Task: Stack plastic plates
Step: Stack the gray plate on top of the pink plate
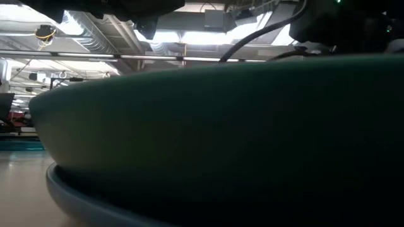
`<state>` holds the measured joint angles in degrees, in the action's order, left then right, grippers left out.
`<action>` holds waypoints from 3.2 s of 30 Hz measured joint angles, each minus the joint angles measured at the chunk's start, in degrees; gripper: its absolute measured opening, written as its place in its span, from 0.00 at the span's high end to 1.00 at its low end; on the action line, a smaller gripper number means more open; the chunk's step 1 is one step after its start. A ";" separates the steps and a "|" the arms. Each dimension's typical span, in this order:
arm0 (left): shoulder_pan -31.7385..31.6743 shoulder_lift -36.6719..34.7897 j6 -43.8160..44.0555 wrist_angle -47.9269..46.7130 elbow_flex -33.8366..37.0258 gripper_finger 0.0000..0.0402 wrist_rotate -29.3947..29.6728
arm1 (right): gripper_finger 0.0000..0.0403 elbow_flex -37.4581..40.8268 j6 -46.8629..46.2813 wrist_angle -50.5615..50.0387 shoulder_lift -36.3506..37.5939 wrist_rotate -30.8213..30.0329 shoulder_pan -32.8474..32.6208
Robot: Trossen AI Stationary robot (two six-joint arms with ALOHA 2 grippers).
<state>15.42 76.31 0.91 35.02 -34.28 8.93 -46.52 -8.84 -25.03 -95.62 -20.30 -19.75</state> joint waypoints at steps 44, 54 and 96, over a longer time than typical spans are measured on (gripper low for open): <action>-0.02 0.02 0.00 -0.09 0.00 0.95 0.00 | 0.99 -14.51 3.58 -9.30 0.16 -6.52 -6.97; -0.02 0.02 0.00 -0.09 0.00 0.95 0.00 | 0.99 -17.62 7.88 -1.23 0.23 -5.19 -13.92; -0.02 0.02 -1.40 -0.09 0.00 0.95 1.07 | 0.99 -17.73 5.72 17.77 -6.26 16.39 -18.84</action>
<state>15.40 76.34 -0.49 34.94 -34.28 10.00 -64.25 -3.12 -7.26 -101.89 -3.90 -38.59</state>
